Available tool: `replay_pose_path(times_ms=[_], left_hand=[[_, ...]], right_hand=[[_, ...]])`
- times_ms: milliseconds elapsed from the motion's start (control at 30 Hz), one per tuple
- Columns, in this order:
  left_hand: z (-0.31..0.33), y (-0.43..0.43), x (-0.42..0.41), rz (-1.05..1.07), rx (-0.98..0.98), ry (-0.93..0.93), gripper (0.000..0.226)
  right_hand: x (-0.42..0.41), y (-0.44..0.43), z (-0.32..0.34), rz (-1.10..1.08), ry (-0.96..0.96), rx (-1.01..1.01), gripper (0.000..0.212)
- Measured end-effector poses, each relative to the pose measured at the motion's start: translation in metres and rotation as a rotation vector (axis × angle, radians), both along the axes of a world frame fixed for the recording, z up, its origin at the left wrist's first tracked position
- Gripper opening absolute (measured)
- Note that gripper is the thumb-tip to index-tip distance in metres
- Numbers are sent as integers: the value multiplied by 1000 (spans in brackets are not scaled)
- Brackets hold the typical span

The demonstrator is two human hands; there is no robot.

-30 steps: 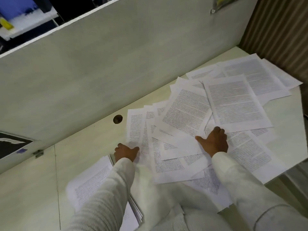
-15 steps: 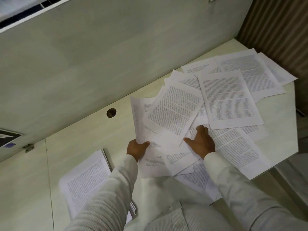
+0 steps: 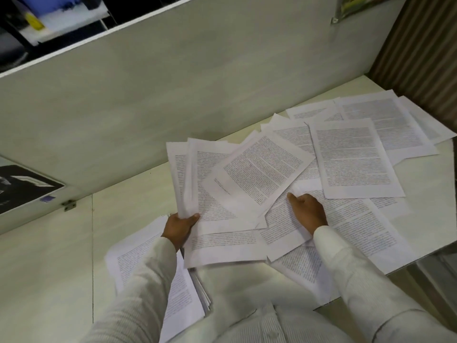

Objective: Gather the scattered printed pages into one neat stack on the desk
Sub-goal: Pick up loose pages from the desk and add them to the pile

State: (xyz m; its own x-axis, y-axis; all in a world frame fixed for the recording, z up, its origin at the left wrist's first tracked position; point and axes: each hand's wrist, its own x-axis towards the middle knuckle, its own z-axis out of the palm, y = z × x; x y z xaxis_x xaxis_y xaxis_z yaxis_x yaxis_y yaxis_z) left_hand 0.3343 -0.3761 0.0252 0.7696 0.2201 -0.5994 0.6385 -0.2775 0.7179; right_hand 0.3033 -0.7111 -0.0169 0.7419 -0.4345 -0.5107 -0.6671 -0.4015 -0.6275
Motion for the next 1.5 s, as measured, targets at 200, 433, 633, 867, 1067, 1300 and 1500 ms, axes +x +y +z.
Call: replay_pose_path(times_ms=[200, 433, 633, 867, 1067, 1300, 1500], left_hand=[[-15, 11, -36, 12, -39, 44, 45], [-22, 6, -57, 42, -77, 29, 45], [-17, 29, -55, 120, -23, 10, 46], [-8, 36, -50, 124, -108, -21, 37], [-3, 26, -51, 66, -200, -61, 39], [8, 19, -59, -3, -76, 69, 54], [-4, 12, -71, -47, -54, 210, 51]], right_hand=[[8, 33, 4, -79, 92, 151, 82], [13, 42, 6, -179, 3, 427, 22], [-8, 22, -3, 16, -66, 384, 21], [-8, 31, 9, 169, -46, 393, 36], [-1, 66, 23, 300, -84, 377, 47], [-22, 98, 14, 432, -16, 202, 48], [-40, 108, 1, 493, 11, 145, 48]])
